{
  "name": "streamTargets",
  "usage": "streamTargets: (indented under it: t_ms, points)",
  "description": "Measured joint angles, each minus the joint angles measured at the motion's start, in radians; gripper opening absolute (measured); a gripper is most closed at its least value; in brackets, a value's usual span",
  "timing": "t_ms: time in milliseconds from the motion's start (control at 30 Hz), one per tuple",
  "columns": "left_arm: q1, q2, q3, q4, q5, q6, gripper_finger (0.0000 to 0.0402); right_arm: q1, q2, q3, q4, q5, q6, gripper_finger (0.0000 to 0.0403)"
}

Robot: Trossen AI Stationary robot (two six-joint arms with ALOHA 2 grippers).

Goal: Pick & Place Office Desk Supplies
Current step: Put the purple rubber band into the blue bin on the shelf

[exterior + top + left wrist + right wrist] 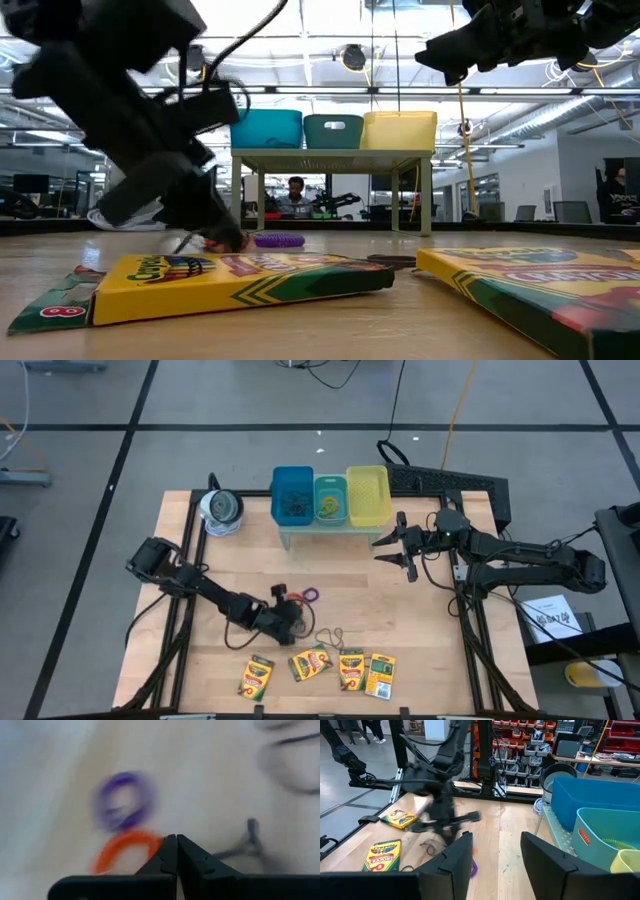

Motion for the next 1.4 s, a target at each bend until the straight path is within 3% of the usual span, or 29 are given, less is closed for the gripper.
streamTargets:
  t_ms: [633, 767, 1000, 1400]
  points:
    - [0.04, -0.304, 0.005, 0.102, -0.121, 0.215, 0.0002, 0.0, 0.007, 0.0, 0.001, 0.002, 0.0, 0.0155]
    - [0.048, -0.344, 0.005, 0.194, -0.177, 0.22, 0.0003, 0.0, 0.007, 0.0, 0.001, 0.002, 0.0, 0.0155]
    - [0.084, -0.386, 0.006, 0.375, -0.18, 0.261, 0.0004, 0.0, 0.007, 0.0, 0.001, 0.001, 0.0, 0.0155]
    - [0.171, -0.395, 0.006, 0.762, -0.183, 0.576, 0.0005, 0.0, 0.007, 0.0, 0.001, 0.0, 0.0, 0.0155]
